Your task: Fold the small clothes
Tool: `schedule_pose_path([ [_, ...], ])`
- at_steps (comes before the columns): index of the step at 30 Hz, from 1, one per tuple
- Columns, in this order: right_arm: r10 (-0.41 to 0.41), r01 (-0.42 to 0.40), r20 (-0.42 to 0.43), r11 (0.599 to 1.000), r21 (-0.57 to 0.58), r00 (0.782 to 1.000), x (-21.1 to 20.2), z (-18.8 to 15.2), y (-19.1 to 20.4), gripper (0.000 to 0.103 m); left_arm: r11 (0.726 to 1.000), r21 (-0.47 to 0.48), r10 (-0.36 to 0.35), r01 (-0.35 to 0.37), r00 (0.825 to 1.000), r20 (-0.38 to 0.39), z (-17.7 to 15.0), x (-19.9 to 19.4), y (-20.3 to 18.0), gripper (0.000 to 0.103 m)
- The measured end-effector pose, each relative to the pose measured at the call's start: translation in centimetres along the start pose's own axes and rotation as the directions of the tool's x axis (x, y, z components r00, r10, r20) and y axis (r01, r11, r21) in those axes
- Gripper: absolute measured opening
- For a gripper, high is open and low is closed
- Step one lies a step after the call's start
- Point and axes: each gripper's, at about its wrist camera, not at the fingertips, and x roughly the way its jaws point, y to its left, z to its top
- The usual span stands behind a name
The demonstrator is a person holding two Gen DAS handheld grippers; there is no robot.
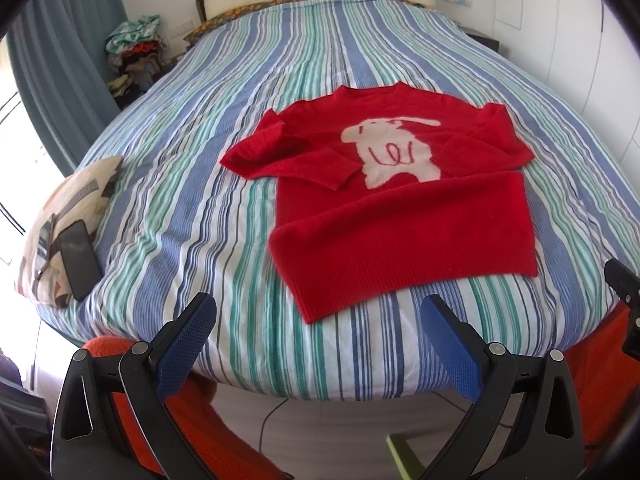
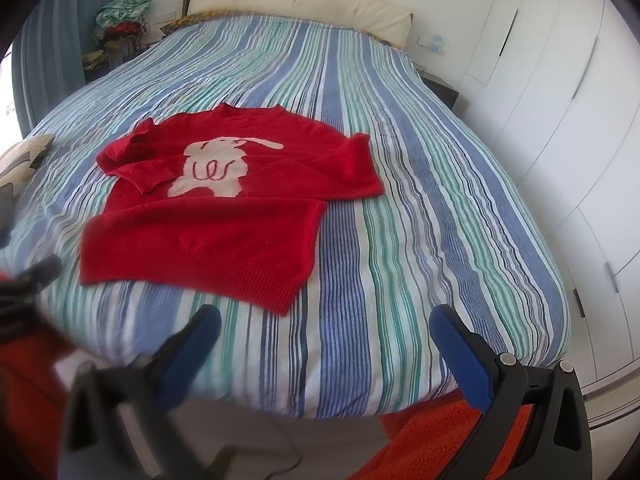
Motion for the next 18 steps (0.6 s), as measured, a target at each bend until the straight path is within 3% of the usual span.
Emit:
schedule_pose_path([
  [18,0.007,-0.007,-0.010,1.000,0.000,1.000,0.17,-0.19,0.23,0.103,1.000,0.012,0.003,-0.003,1.000,-0.005,-0.51,0.42,0.19,0.102],
])
